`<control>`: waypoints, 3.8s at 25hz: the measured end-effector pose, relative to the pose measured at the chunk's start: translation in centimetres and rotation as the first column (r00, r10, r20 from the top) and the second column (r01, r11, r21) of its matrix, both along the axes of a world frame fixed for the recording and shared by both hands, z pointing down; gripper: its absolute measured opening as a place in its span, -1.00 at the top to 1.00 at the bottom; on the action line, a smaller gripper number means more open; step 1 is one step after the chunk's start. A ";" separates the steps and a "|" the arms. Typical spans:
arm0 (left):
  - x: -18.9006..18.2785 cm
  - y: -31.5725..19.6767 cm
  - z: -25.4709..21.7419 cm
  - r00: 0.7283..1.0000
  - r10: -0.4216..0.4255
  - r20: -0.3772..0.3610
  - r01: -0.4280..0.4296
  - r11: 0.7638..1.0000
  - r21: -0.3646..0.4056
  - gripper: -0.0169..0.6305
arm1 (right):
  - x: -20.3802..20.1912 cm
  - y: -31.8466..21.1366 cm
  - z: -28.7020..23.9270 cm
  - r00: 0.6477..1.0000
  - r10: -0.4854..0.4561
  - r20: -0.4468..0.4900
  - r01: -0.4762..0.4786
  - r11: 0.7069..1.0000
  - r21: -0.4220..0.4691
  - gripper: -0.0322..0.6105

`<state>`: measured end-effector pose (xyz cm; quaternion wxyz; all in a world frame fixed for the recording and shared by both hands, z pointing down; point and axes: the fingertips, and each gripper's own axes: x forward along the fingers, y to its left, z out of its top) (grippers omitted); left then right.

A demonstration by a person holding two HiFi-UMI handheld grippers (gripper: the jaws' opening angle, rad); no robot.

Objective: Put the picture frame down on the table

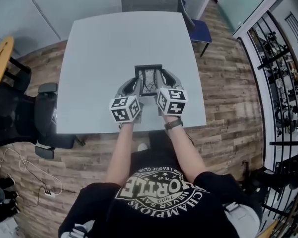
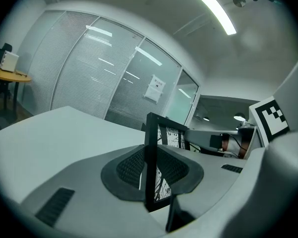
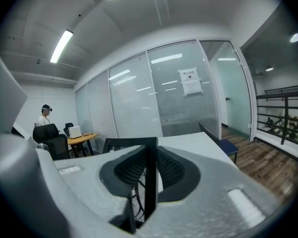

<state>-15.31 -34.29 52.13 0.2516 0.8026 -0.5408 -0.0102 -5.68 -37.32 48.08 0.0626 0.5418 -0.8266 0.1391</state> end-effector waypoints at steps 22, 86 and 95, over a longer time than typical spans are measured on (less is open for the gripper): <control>2.4 -19.8 13.1 0.997 -0.038 -0.073 0.014 0.952 -0.307 0.70 | 2.1 -21.1 13.8 0.999 -0.035 -0.025 0.026 0.956 -0.293 0.70; 2.6 -11.9 3.6 0.981 -0.017 0.193 0.022 1.000 -0.021 0.75 | 5.3 -10.5 7.4 1.000 0.003 -0.029 -0.006 0.996 -0.094 0.74; 3.7 -3.4 -0.9 0.979 -0.015 0.204 -0.003 0.996 0.087 0.92 | 5.8 -1.1 2.2 0.999 0.000 -0.053 0.003 0.999 0.053 0.90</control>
